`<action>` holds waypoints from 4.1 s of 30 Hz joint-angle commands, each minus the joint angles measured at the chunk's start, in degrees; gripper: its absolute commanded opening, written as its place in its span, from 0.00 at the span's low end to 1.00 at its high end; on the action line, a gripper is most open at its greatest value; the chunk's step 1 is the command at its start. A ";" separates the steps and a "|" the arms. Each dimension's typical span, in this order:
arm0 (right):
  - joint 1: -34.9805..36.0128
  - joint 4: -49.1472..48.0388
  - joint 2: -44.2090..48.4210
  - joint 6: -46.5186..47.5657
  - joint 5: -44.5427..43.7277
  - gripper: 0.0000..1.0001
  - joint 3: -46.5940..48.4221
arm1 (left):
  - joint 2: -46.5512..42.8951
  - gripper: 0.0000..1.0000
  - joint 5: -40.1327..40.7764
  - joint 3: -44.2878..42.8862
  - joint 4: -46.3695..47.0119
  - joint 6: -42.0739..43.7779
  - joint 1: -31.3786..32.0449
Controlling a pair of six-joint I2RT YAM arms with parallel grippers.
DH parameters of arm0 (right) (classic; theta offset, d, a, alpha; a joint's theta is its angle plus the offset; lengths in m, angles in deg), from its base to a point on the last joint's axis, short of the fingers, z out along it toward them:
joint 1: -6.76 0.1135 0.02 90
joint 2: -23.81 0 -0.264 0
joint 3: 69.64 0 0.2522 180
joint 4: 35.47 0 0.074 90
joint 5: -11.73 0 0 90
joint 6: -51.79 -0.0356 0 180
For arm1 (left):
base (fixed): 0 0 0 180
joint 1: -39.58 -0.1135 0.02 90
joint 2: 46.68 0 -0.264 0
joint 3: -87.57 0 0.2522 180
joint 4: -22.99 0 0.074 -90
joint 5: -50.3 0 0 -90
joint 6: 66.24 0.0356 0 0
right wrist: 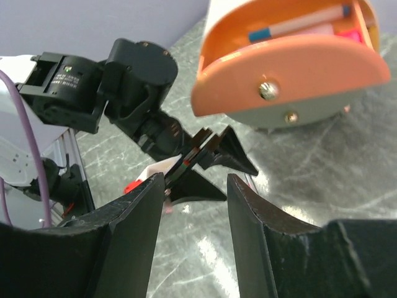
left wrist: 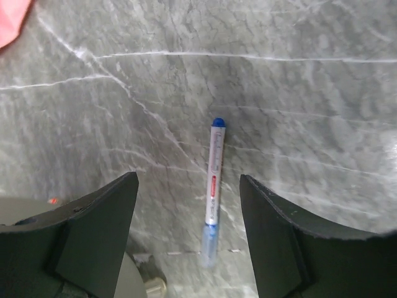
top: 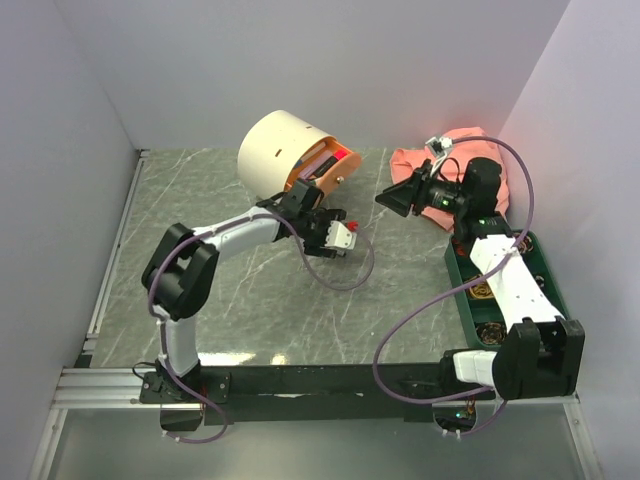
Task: Sort the stationery into containers
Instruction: Pick up the pen from the center of the board, then place the pen in the drawer, then close the drawer in the storage box.
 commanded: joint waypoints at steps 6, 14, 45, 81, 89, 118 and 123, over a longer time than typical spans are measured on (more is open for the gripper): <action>-5.92 -3.38 2.29 -1.06 4.09 0.53 -1.11 | 9.47 0.69 -2.28 -13.84 -14.45 4.10 1.26; -9.26 -3.91 2.11 -0.35 5.59 0.52 -1.81 | 14.66 0.65 0.62 -19.37 -19.46 4.63 2.23; -12.52 -4.61 1.67 -1.49 8.31 0.49 -3.66 | 27.77 0.26 -0.52 -35.47 -42.41 -0.02 5.83; -13.75 10.50 8.53 5.19 4.80 0.45 0.03 | -2.39 0.01 19.85 -45.92 -10.79 -33.15 6.55; -13.75 9.01 11.60 3.69 3.75 0.45 -3.21 | 2.18 0.01 26.02 -49.52 -6.81 -41.77 1.97; 4.88 3.56 -7.45 9.93 -12.25 0.10 8.02 | -6.42 0.91 47.97 -36.36 10.86 -47.83 -5.67; 8.48 3.82 -16.50 10.72 -14.27 0.00 17.34 | -8.27 0.09 47.20 -32.13 7.79 -56.80 -13.75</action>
